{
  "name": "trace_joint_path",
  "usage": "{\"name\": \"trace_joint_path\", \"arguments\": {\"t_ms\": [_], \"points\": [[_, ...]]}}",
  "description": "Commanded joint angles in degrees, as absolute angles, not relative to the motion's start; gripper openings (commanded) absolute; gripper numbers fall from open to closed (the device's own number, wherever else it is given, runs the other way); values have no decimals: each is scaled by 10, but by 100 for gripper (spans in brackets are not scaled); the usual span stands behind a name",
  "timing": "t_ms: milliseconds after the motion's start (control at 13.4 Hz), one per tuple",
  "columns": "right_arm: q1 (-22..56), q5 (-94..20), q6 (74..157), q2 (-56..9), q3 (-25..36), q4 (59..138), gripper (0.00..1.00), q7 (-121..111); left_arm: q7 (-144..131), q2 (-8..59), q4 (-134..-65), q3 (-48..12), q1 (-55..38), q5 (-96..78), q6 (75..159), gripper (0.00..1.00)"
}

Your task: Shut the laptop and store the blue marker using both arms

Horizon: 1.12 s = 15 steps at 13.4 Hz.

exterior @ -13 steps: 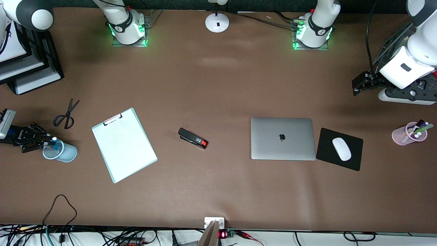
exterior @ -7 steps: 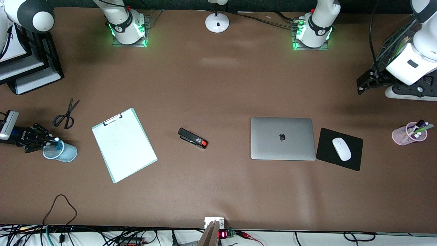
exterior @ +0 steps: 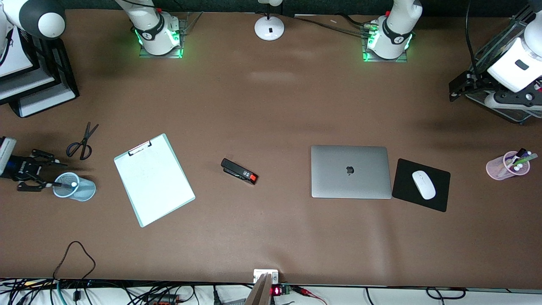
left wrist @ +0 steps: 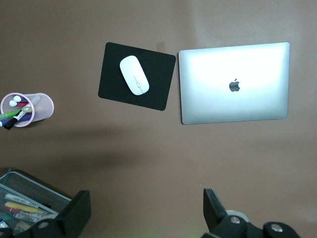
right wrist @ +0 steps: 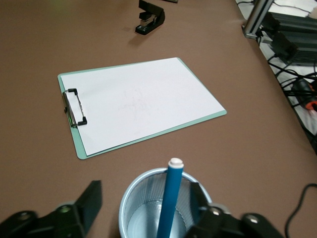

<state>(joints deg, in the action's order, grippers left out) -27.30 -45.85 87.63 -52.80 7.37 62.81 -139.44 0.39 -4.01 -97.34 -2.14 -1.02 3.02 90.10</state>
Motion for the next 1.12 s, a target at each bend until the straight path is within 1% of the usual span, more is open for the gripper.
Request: {"name": "trace_joint_path", "arguments": {"t_ms": [0, 149, 595, 819, 1042], "points": [[-272, -426, 865, -464, 66, 659, 100, -1320, 18, -41, -963, -16, -13, 23, 889, 100], [-259, -406, 867, -417, 65, 693, 100, -1257, 19, -41, -962, -16, -13, 22, 889, 100], [-195, -327, 871, -315, 66, 717, 100, -1068, 18, -35, -953, -19, -16, 23, 887, 100], [-164, -292, 874, -252, 66, 761, 100, -951, 19, -35, -952, -19, -15, 23, 885, 100], [-135, -270, 883, -209, 67, 807, 100, -834, 19, -35, -952, -19, -15, 23, 885, 100]]}}
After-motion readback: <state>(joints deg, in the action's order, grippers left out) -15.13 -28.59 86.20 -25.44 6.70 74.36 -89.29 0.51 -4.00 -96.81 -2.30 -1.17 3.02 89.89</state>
